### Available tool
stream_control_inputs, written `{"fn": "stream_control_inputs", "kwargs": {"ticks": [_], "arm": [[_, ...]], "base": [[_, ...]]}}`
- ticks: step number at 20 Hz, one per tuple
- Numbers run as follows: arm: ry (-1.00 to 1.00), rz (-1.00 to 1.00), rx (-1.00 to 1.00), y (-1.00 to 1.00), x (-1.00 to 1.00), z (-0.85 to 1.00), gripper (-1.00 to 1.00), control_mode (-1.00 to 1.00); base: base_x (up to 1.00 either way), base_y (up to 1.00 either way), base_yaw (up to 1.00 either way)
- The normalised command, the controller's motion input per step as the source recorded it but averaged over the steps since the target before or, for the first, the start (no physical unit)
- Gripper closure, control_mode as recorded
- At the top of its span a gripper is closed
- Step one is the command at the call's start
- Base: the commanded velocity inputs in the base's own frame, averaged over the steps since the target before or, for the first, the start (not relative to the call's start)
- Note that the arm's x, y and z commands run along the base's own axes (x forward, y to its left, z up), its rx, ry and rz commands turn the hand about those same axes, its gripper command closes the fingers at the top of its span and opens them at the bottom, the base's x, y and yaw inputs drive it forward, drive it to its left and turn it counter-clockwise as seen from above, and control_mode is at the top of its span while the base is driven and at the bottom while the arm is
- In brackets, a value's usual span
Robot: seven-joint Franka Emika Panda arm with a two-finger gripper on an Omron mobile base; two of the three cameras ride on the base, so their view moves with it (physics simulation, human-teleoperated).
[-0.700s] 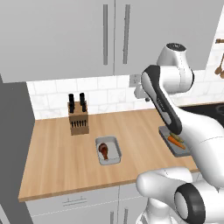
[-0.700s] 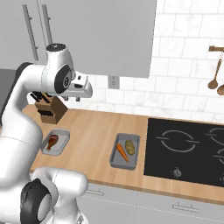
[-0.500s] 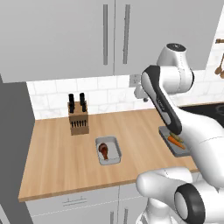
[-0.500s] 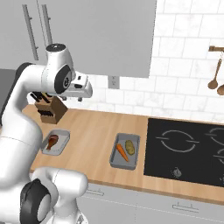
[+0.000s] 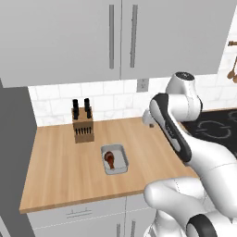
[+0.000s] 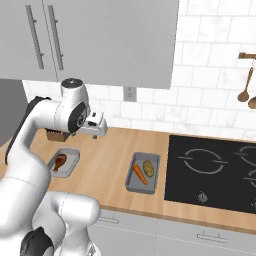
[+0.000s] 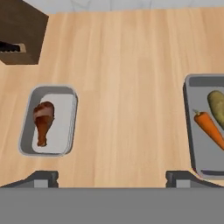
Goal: Take the meat container that has the chicken drumstick and place it on the second highest rack of the freezer. Then take the vegetable container that has the potato and carrot and place it on the highest rack of the freezer.
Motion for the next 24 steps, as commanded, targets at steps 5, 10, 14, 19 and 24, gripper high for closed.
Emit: {"fn": "stream_control_inputs", "kwargs": {"ticks": [5,10,14,19,24], "arm": [[0.16,0.0,0.08,0.08,0.09,-0.51,-1.0,-1.0],[0.06,0.0,0.13,0.18,0.05,-0.6,-1.0,-1.0],[0.08,0.0,0.01,0.48,0.1,-0.6,-1.0,-1.0],[0.04,0.0,-0.02,0.54,0.11,-0.48,-1.0,-1.0],[-0.06,0.03,-0.01,0.5,-0.11,-0.02,-1.0,-1.0]], "base": [[0.0,0.0,0.0],[0.0,0.0,0.0],[0.0,0.0,0.0],[0.0,0.0,0.0],[0.0,0.0,0.0]]}}
